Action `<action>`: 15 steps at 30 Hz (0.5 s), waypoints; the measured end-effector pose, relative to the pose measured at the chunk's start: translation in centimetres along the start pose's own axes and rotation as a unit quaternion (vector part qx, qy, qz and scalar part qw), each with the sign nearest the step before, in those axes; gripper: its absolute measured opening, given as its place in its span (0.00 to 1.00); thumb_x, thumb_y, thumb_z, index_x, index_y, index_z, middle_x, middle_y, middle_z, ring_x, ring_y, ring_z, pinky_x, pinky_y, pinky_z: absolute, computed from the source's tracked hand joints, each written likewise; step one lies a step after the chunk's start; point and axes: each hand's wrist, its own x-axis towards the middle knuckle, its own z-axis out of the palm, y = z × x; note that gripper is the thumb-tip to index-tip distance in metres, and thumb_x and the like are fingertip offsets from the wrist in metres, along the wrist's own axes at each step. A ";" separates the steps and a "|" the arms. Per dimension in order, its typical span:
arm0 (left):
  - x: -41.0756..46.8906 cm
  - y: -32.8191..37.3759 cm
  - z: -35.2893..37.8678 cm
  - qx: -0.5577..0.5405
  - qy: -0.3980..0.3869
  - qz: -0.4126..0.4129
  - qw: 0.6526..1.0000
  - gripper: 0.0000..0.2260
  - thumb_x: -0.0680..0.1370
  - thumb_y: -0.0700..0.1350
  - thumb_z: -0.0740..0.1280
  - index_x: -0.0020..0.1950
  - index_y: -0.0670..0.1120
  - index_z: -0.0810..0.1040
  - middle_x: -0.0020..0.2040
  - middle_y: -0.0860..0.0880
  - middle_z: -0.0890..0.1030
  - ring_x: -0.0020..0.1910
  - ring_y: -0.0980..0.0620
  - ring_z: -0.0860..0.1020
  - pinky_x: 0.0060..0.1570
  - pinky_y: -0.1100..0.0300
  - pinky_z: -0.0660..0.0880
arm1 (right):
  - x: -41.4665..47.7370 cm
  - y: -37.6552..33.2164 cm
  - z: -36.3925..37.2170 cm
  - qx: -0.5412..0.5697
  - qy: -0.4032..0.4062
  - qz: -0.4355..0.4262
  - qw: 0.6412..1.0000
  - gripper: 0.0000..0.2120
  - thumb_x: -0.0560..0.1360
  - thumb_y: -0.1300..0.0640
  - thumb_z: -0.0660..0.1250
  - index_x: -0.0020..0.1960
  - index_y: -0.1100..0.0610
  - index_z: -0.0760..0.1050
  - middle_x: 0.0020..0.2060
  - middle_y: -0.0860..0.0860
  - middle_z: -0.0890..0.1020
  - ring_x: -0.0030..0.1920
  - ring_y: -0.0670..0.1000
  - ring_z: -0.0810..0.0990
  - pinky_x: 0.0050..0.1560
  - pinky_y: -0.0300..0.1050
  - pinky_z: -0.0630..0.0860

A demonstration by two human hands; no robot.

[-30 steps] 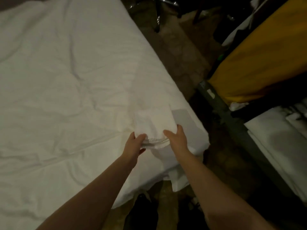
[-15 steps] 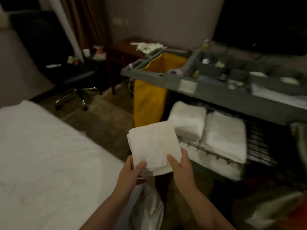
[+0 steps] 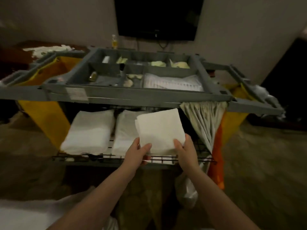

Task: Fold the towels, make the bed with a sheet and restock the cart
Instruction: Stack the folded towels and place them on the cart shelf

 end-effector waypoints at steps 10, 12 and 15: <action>10.3 -3.5 7.2 0.105 -0.015 -0.052 0.993 0.15 0.80 0.43 0.61 0.67 0.47 0.68 0.53 0.47 0.76 0.38 0.54 0.77 0.37 0.63 0.76 | 6.9 9.0 -0.9 -0.062 0.037 0.093 0.993 0.14 0.79 0.55 0.61 0.63 0.59 0.69 0.53 0.52 0.76 0.52 0.52 0.75 0.43 0.42 0.70; 11.2 -4.6 7.4 0.189 0.004 -0.052 0.981 0.16 0.81 0.43 0.59 0.69 0.47 0.67 0.59 0.45 0.74 0.49 0.49 0.77 0.48 0.58 0.76 | 7.3 10.6 -0.6 -0.079 0.019 0.128 0.988 0.16 0.80 0.56 0.60 0.65 0.59 0.68 0.55 0.54 0.76 0.52 0.53 0.74 0.47 0.45 0.70; 10.8 -6.1 7.4 0.311 0.023 -0.023 0.950 0.16 0.81 0.42 0.59 0.69 0.46 0.65 0.63 0.44 0.69 0.51 0.50 0.71 0.47 0.59 0.69 | 7.0 12.1 -0.4 -0.118 -0.011 0.186 0.975 0.21 0.79 0.57 0.60 0.71 0.57 0.64 0.62 0.55 0.73 0.60 0.57 0.74 0.57 0.53 0.73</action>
